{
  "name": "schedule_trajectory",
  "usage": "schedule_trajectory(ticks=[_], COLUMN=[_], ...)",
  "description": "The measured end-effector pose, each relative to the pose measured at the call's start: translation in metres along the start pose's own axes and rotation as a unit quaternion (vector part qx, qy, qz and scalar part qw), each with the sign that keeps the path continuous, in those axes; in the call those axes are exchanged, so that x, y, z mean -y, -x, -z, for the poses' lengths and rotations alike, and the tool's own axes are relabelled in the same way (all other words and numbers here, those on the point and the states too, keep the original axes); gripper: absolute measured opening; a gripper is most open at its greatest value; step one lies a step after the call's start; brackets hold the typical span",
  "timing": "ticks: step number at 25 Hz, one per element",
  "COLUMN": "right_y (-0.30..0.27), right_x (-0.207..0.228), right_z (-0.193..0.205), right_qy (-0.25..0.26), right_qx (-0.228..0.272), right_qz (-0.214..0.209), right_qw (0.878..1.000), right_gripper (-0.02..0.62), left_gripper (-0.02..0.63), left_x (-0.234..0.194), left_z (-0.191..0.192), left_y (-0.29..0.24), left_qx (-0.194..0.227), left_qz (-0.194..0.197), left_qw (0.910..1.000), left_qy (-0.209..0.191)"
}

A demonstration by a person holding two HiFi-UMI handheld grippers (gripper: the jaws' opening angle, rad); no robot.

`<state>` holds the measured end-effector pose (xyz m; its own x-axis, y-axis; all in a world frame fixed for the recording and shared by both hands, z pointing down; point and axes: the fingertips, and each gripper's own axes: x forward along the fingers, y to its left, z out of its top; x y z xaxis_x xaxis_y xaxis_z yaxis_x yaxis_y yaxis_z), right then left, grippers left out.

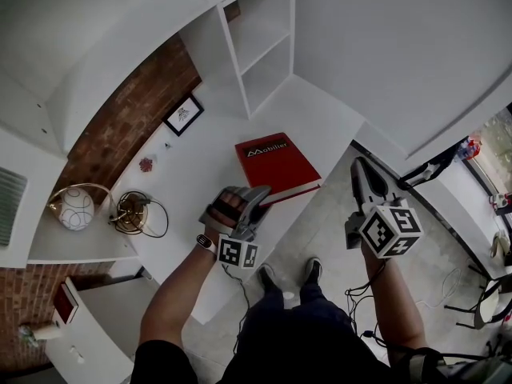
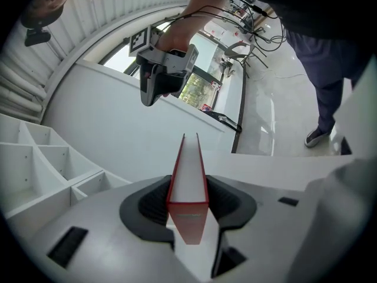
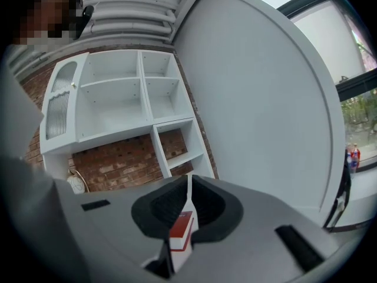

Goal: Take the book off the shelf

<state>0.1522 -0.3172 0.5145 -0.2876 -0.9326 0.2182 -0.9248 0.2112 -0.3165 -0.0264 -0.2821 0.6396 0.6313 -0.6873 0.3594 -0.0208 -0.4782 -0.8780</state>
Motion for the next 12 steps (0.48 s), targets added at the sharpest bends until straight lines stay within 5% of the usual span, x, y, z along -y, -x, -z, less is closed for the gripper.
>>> schedule_trajectory(ticks=[8, 12], right_y=[-0.011, -0.014], right_x=[0.003, 0.003], right_z=[0.042, 0.061], right_qy=[-0.015, -0.023], right_qx=[-0.037, -0.052], right_qz=[0.002, 0.001], right_qw=[0.999, 0.998], right_gripper=[0.021, 0.021], left_gripper=[0.169, 0.169], left_x=[0.03, 0.045], left_z=[0.023, 0.049], left_y=[-0.002, -0.001], left_qx=[-0.007, -0.045], left_qz=[0.011, 0.011], left_qw=[0.9997, 0.9982], left_qy=[0.02, 0.038])
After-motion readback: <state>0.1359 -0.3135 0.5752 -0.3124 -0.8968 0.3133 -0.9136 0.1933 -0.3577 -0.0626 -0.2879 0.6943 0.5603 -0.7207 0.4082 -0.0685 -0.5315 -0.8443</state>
